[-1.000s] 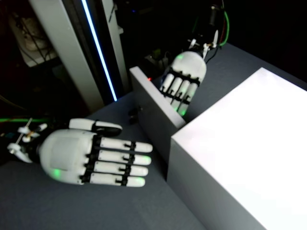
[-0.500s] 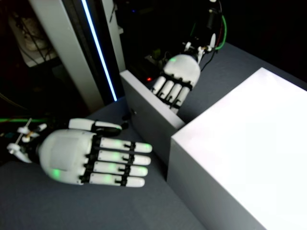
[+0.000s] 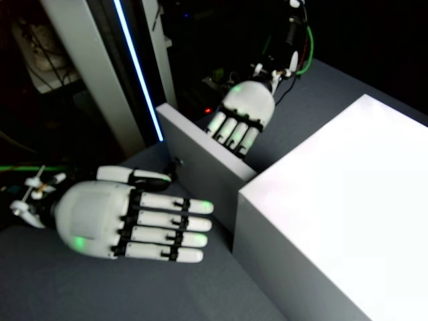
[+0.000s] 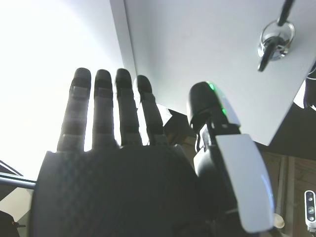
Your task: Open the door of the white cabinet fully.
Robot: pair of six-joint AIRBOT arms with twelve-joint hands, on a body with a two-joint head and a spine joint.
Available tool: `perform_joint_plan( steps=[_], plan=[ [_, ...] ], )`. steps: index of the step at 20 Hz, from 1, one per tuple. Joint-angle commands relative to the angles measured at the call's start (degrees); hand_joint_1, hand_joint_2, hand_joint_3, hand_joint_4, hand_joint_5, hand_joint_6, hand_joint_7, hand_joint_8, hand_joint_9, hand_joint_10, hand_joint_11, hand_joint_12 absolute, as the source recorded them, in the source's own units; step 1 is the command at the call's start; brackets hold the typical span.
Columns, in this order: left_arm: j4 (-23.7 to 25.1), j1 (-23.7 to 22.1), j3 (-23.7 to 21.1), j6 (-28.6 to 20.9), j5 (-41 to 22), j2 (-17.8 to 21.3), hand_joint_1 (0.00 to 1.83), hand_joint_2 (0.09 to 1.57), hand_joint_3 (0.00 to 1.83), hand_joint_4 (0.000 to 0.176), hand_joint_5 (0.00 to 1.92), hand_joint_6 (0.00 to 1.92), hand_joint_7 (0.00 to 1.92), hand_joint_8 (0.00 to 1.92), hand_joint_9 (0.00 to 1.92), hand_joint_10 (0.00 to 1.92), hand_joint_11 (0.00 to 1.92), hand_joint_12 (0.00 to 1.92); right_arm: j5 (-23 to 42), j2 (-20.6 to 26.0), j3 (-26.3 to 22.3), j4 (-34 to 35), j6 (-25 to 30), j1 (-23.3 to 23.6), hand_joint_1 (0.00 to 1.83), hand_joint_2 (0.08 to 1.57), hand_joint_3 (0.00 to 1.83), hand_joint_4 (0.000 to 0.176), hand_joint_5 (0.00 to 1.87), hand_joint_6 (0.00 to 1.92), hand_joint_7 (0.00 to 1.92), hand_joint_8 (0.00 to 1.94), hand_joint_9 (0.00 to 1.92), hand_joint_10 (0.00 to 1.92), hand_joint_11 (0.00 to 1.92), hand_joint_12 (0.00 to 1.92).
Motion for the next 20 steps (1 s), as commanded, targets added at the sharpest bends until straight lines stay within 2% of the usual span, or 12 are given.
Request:
perform_joint_plan(
  steps=[1,5,6,8,10,11,12,13,15,17,19,20],
  plan=[
    [-0.9,-0.5,-0.2,-0.1,-7.1,0.2,0.8,1.52,0.01,0.0,0.05,0.0,0.07,0.01,0.1,0.01,0.16,0.03,7.0,0.0,0.2,1.7,0.5,0.7,0.24,1.51,0.0,0.0,0.16,0.0,0.17,0.0,0.13,0.0,0.1,0.0],
    [-1.0,-0.5,-0.4,-0.1,-7.2,0.7,0.61,1.57,0.09,0.0,0.04,0.0,0.05,0.0,0.04,0.0,0.12,0.01,7.0,0.0,0.2,1.7,0.6,0.7,0.26,1.49,0.0,0.0,0.16,0.0,0.17,0.0,0.13,0.0,0.12,0.01],
    [-1.3,-0.1,-0.8,-0.1,-7.5,1.4,0.73,1.53,0.18,0.0,0.01,0.0,0.01,0.0,0.02,0.0,0.12,0.01,7.0,0.0,0.2,1.7,0.6,0.7,0.22,1.49,0.0,0.017,0.16,0.0,0.17,0.0,0.12,0.0,0.08,0.0],
    [-3.1,1.5,-2.0,0.0,-9.0,3.7,0.93,1.18,0.81,0.0,0.03,0.0,0.0,0.0,0.0,0.0,0.07,0.01,7.0,0.1,0.1,1.9,0.6,0.7,0.22,1.49,0.0,0.021,0.16,0.0,0.17,0.0,0.13,0.0,0.1,0.01],
    [-4.9,3.6,-3.3,0.0,-10.8,6.5,0.99,1.04,1.06,0.0,0.09,0.0,0.06,0.0,0.06,0.0,0.12,0.02,7.0,0.2,0.1,2.2,0.6,0.7,0.27,1.48,0.0,0.03,0.17,0.0,0.17,0.0,0.11,0.0,0.08,0.0],
    [-5.5,4.3,-3.9,0.1,-11.5,7.6,0.96,1.06,1.08,0.0,0.07,0.0,0.04,0.0,0.06,0.0,0.12,0.02,7.0,0.3,0.0,2.4,0.6,0.7,0.29,1.48,0.0,0.02,0.17,0.0,0.18,0.0,0.12,0.0,0.09,0.01],
    [-6.3,5.2,-4.6,0.4,-12.2,9.0,0.89,1.14,0.98,0.0,0.08,0.0,0.05,0.0,0.07,0.0,0.12,0.02,7.1,0.5,0.0,2.6,0.6,0.7,0.31,1.48,0.0,0.006,0.18,0.0,0.18,0.0,0.12,0.0,0.1,0.01],
    [-7.0,6.1,-5.2,1.0,-12.8,10.2,0.84,1.23,0.84,0.0,0.04,0.0,0.01,0.0,0.03,0.01,0.09,0.01,7.1,0.6,-0.1,2.7,0.6,0.7,0.31,1.48,0.0,0.007,0.19,0.0,0.18,0.0,0.13,0.0,0.11,0.01],
    [-8.5,7.8,-6.2,1.9,-13.5,12.4,0.61,1.41,0.62,0.0,0.0,0.0,0.0,0.0,0.0,0.0,0.04,0.02,7.1,0.8,0.0,3.1,0.6,0.7,0.31,1.47,0.0,0.011,0.19,0.01,0.17,0.0,0.14,0.01,0.1,0.01],
    [-10.2,9.6,-7.0,2.0,-14.9,14.7,0.63,1.57,0.32,0.0,0.06,0.0,0.02,0.0,0.04,0.0,0.05,0.04,7.4,0.9,0.0,3.5,0.6,0.7,0.3,1.48,0.0,0.013,0.19,0.0,0.15,0.0,0.1,0.0,0.07,0.0],
    [-11.5,10.9,-7.5,2.1,-16.2,16.5,0.61,1.57,0.27,0.0,0.1,0.01,0.05,0.0,0.05,0.0,0.06,0.04,7.6,1.0,0.0,3.8,0.6,0.7,0.26,1.49,0.0,0.001,0.18,0.0,0.13,0.0,0.09,0.0,0.07,0.0],
    [-12.7,11.8,-7.8,2.3,-16.9,17.6,0.52,1.57,0.27,0.0,0.1,0.0,0.04,0.0,0.05,0.0,0.05,0.04,7.8,1.0,0.0,4.2,0.6,0.7,0.22,1.49,0.0,0.0,0.17,0.0,0.12,0.0,0.08,0.0,0.07,0.0]
  ],
)
